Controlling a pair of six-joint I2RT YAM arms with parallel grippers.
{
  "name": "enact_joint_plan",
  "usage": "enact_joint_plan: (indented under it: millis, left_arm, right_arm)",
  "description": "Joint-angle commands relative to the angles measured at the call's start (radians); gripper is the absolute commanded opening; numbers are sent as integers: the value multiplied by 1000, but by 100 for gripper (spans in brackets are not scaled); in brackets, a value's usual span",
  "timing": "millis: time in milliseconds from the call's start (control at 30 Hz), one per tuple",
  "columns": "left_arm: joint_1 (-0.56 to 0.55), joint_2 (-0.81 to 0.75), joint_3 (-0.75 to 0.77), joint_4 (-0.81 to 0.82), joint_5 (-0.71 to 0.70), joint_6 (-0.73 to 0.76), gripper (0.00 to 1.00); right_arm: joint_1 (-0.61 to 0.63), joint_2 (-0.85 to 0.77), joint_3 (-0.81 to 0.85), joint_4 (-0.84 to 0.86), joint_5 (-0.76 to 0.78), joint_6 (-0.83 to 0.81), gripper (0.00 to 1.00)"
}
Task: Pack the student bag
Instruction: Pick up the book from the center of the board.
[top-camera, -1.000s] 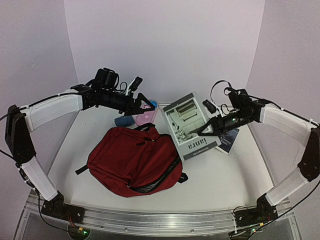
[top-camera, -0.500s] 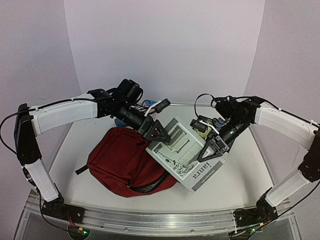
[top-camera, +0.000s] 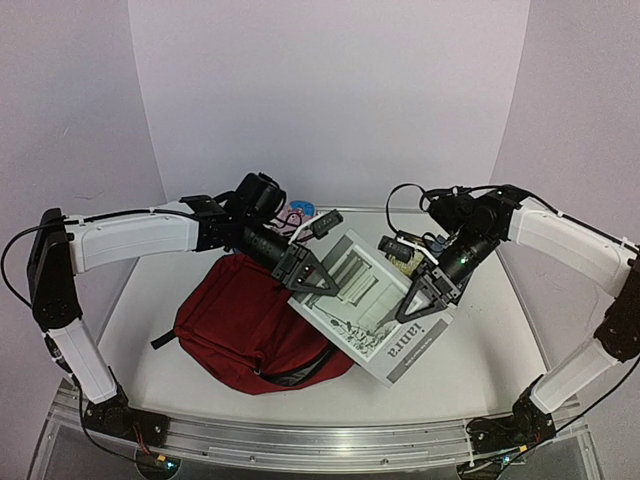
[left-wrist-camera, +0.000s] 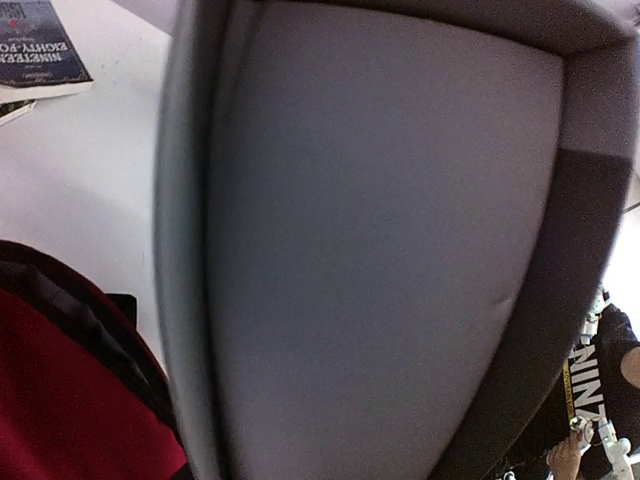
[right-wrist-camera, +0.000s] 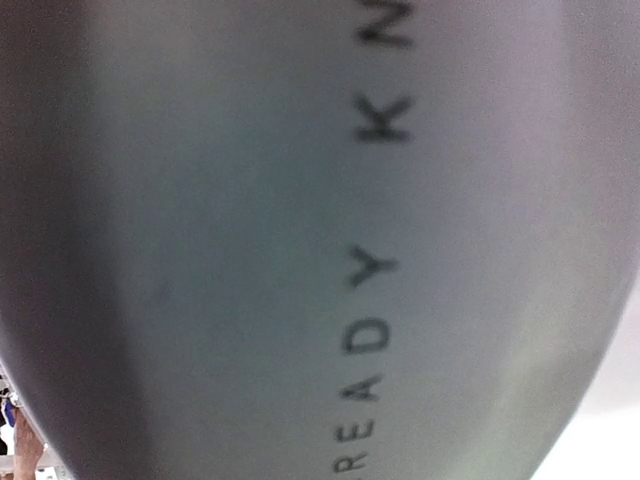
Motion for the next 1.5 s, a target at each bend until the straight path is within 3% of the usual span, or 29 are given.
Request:
enact_joint_plan:
  millis: [0,100,233,367,467,633,933,1233,1467]
  left_arm:
    - [-2,-68,-33,130,11,-88,22]
    - [3,-81,-49,182,6,-129,2]
    - [42,-108,-119,346,9,-243,0]
    - [127,-156,-238,638,6,-439,0]
    - [184,-179,-316,856,-7,-583,0]
    - [215,-173,-351,1010,-57,-683,0]
    - [216,-145,-365,1269,-62,-883,0]
    - [216,-52,-356,1476,-50,-1053,0]
    - [222,-60,-365,1481,-52,-1056,0]
  right_arm:
    - [-10,-11,99,20,2,44,53]
    - [-79,-15,143,23,-40,88,79]
    - [-206,-14,204,36,-121,143,90]
    - [-286,-18,222,70,-185,243,92]
    - [-340,-46,187,190,-219,378,93]
    - [-382,-111,58,484,-131,671,98]
    - [-375,-165,-174,919,-223,1007,98]
    - [-285,-188,-171,966,-227,1004,98]
    - [-300,-186,-137,967,-228,1002,98]
